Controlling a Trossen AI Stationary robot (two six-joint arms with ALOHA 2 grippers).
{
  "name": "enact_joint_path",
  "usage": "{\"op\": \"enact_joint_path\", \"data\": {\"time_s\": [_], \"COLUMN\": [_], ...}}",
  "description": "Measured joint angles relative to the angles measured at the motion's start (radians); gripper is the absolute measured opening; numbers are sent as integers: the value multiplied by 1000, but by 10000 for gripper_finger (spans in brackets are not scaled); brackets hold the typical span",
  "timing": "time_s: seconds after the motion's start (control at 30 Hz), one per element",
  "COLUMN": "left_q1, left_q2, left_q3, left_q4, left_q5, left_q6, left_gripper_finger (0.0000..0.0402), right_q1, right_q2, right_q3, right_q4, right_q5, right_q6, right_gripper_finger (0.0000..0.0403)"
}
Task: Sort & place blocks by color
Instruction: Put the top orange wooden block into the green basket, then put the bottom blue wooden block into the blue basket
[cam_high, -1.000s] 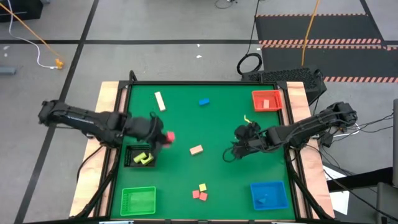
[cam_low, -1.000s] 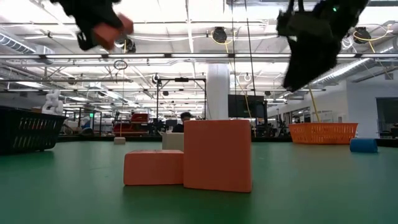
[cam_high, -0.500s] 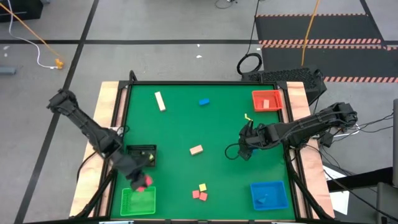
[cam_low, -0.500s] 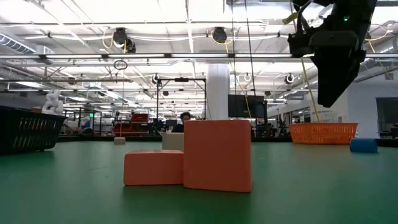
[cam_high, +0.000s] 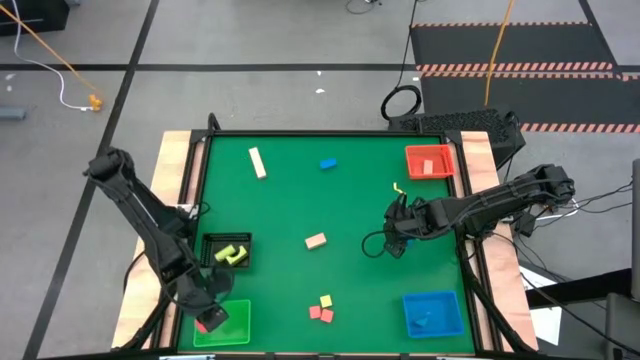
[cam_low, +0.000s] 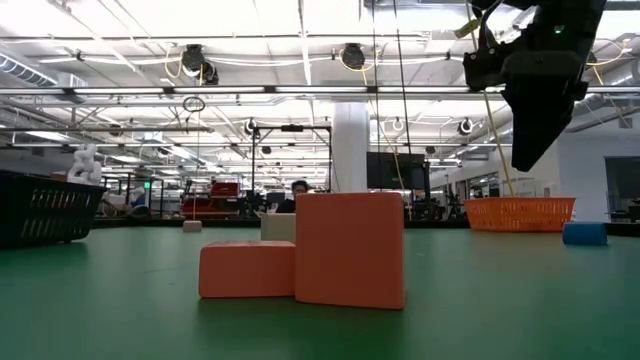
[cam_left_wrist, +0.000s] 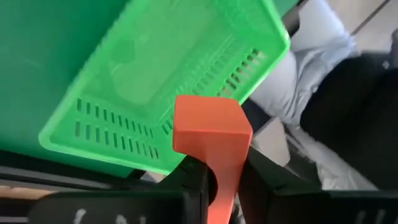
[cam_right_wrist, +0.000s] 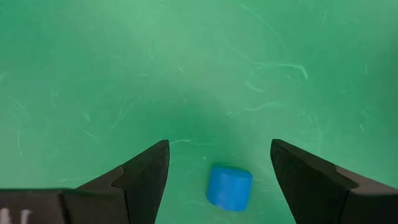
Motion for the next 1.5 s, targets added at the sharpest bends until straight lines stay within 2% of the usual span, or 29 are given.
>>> {"op": "enact_joint_path", "data": {"time_s": [0.17,0.43,0.57,0.67,0.93,1.2,1.33,1.5], "left_q1": [0,2,2,6,93,242,300,357], "left_q2": [17,17,17,17,8,9,9,9], "left_q3": [0,0,0,0,0,0,0,0], "left_q4": [17,5,19,35,299,295,298,297], "left_q5": [21,20,20,20,11,-50,-70,-100], "left_q6": [24,27,27,52,327,648,799,896], "left_gripper_finger": [52,138,161,171,161,150,149,150], "right_q1": [0,0,0,0,-2,6,6,10], "right_q2": [0,0,0,0,0,0,0,0], "right_q3": [0,0,0,0,0,-12,-68,-151], "right_q4": [2,2,1,-9,-72,-92,-62,-45], "right_q5": [1,1,2,2,0,-6,-35,-105], "right_q6": [1,1,-20,-96,-371,-733,-853,-916], "right_gripper_finger": [270,270,270,270,270,270,270,270]}}
